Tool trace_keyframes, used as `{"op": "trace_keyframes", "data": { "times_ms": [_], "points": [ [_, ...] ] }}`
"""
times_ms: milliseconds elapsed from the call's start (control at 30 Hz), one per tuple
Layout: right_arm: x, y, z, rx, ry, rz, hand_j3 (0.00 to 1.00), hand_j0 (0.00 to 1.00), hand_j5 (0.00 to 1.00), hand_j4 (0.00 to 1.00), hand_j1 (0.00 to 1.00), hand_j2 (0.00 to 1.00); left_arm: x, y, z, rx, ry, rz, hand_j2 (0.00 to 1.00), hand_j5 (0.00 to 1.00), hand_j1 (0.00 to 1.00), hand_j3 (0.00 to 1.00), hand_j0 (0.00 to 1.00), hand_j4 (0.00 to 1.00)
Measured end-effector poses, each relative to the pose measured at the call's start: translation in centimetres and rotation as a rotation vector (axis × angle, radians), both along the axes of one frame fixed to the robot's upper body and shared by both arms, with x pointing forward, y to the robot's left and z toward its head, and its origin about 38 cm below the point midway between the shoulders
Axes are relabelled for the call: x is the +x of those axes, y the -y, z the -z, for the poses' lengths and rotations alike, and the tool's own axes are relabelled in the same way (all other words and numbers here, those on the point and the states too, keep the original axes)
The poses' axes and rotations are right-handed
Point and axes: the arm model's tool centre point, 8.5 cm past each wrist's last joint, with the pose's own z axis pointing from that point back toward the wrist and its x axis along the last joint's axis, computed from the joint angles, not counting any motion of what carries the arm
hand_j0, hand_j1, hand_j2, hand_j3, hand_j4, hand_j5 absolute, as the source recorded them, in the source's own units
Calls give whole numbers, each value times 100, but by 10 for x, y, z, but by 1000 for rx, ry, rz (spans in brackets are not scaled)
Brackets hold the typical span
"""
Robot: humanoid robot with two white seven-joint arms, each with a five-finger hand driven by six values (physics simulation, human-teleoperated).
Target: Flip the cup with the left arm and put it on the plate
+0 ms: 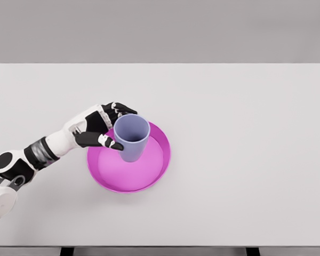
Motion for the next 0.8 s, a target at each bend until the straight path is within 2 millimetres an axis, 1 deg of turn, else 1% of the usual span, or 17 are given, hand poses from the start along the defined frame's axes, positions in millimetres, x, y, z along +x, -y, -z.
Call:
{"op": "trace_keyframes", "data": {
  "times_ms": [100,133,167,367,567,633,700,733,800],
  "points": [
    [0,0,0,0,0,0,100,100,100,100,100,100,0,0,1,4,0,1,92,92,92,92,92,92],
    [0,0,0,0,0,0,100,100,100,100,100,100,0,0,1,5,0,1,92,92,92,92,92,92],
    [0,0,0,0,0,0,100,100,100,100,100,100,0,0,1,5,0,1,95,95,95,95,95,95],
    [-1,0,0,0,-2,0,100,100,100,100,100,100,-1,0,3,9,-4,1,100,100,100,100,100,100],
    [0,0,0,0,0,0,100,100,100,100,100,100,-2,-4,2,13,-6,-6,100,100,100,100,100,100],
    [0,0,0,0,0,0,100,100,100,100,100,100,-1,-5,-2,10,5,-5,100,100,100,100,100,100],
    [-1,0,0,0,-1,0,100,100,100,100,100,100,0,-10,-11,18,27,-3,100,100,100,100,100,100],
    [-1,0,0,0,-1,0,100,100,100,100,100,100,-1,-16,-17,27,40,-7,100,100,100,100,100,100],
    [0,0,0,0,0,0,100,100,100,100,100,100,0,-29,-34,48,84,-21,100,100,100,100,100,100]
  ]
}}
